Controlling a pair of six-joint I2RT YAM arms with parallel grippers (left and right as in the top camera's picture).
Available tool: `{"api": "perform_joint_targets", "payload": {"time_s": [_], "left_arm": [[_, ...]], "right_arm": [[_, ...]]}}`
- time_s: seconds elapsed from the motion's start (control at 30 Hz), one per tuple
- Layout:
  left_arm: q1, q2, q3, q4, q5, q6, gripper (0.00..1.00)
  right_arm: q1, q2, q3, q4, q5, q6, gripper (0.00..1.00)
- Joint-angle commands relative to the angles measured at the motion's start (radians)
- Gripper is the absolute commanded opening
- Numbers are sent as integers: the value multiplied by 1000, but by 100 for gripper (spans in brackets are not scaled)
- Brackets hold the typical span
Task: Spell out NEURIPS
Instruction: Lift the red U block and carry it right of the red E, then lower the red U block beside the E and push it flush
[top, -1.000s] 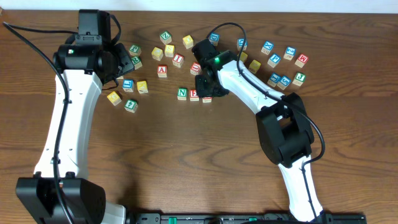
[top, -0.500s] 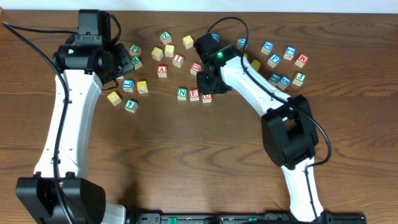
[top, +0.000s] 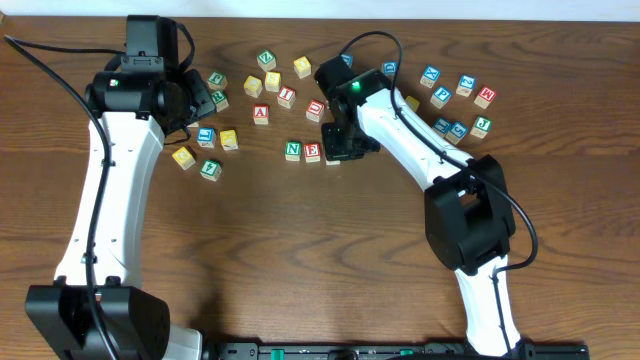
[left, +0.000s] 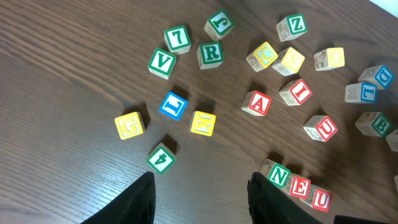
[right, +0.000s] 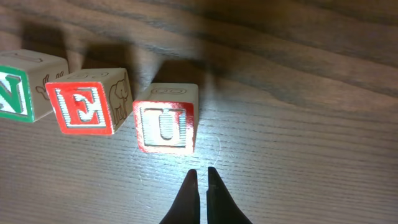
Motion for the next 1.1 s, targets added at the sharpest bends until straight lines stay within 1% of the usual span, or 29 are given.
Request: {"api": "perform_joint_targets", "payload": {"time_s": [0.0,0.13,0.37,0.6,0.8,0.97,1.07], "left_arm": [[2,1,1,0,-5,8,47],[2,1,1,0,-5,8,47],[2,1,1,0,-5,8,48],[1,1,1,0,-5,8,47],[2,1,1,0,-5,8,48],[2,1,1,0,-5,8,47],[2,1,1,0,-5,8,47]], "right_arm": [[25,-23,-11,2,-8,-29,1],[38,-23,-41,26,-1,-29,1],[40,-23,-109,118,51,-28,1],[40,-23,-117,163,50,-28,1],[41,-23,-117,181,31,-30,1],[40,-26,-114,188,-34,-71,1],[38,-49,-114,181,-35,-70,1]]}}
